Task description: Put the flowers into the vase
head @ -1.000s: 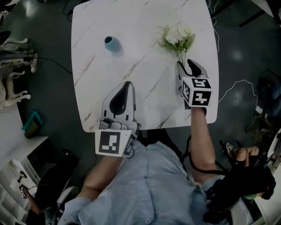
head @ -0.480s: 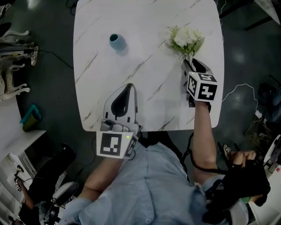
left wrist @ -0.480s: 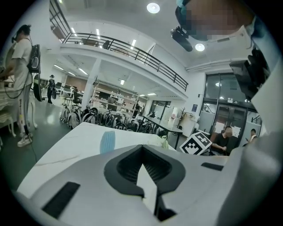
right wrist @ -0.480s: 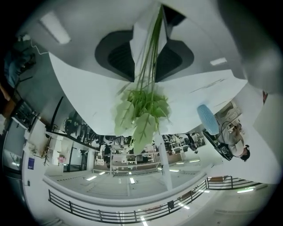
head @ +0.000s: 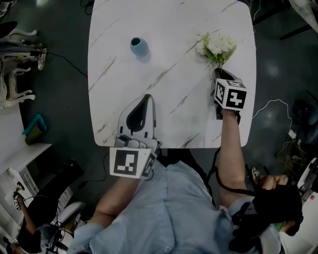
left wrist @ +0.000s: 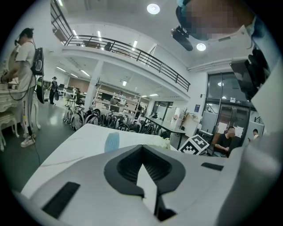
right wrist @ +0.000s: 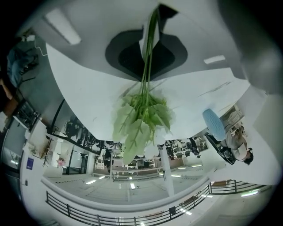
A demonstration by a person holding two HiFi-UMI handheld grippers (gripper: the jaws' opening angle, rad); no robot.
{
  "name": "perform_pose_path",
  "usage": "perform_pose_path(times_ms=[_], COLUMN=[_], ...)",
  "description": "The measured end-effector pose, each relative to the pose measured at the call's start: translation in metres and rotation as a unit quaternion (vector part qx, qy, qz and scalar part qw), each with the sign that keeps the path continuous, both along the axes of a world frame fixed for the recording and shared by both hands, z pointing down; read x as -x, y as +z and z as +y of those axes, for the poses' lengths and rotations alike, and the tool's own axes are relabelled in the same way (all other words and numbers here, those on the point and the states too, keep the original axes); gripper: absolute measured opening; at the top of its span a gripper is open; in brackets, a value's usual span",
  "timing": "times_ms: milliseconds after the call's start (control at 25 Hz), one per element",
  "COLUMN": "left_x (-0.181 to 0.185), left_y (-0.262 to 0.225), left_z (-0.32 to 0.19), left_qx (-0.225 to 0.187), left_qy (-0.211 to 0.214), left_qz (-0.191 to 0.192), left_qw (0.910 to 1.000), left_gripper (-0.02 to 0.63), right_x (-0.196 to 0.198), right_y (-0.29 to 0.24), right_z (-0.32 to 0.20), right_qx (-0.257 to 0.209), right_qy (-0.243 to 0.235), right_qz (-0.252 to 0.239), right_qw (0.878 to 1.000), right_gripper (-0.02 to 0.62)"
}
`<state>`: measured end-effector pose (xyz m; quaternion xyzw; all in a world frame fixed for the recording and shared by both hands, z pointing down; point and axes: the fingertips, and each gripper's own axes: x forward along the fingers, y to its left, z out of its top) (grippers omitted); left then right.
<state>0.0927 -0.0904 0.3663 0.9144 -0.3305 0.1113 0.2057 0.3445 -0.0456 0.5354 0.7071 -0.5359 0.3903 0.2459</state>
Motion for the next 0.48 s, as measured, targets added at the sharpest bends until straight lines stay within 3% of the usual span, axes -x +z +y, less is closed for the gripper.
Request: perform_pose_path(times_ms=[480], left_x=[0.020], left_y=[-0.024], left_z=[0.012], left_qx=[-0.030], left_qy=[-0.013], left_qz=[0.013], left_qw=[0.9994], left_gripper=[0.005], right_x=[0.018], right_y=[-0.052], right_z=[-0.009], right_qx=[-0.097], right_qy=[0.007], right_qz=[-0.022], right_qw=[0.995], right_gripper=[0.005])
